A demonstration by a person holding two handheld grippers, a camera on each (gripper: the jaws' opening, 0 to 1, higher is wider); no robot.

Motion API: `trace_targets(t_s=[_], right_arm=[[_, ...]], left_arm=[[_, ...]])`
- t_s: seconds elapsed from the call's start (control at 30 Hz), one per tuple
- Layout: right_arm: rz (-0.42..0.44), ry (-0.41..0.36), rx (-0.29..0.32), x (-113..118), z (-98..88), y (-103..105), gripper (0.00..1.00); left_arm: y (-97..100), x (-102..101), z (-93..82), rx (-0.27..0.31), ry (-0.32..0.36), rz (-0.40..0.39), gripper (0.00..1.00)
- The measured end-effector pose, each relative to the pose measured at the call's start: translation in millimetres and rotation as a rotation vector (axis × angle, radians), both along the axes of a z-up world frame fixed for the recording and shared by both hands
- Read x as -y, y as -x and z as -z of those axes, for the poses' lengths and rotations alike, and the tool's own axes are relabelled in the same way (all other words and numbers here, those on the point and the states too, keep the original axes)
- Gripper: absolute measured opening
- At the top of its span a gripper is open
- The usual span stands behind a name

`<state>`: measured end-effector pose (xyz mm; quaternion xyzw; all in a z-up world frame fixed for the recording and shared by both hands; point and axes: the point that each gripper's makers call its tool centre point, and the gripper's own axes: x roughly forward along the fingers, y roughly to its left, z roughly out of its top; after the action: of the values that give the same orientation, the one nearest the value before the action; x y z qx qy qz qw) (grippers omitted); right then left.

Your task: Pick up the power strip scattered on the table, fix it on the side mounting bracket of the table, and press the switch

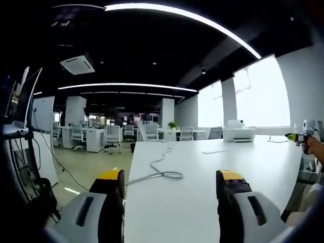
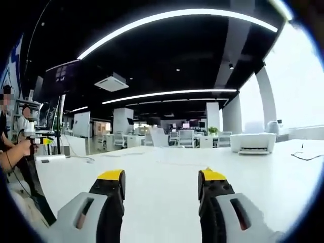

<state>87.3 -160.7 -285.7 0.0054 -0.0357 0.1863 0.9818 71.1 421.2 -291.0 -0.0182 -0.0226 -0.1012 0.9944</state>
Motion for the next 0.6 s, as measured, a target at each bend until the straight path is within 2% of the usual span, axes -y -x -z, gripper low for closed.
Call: trace_targets(t_s=[0.6], right_arm=[[-0.015,0.003,-0.004,-6.3,-0.3,-2.3,0.53]], left_arm=[[0.1,6.6,3.4,-0.008,0.004,0.003,0.77]])
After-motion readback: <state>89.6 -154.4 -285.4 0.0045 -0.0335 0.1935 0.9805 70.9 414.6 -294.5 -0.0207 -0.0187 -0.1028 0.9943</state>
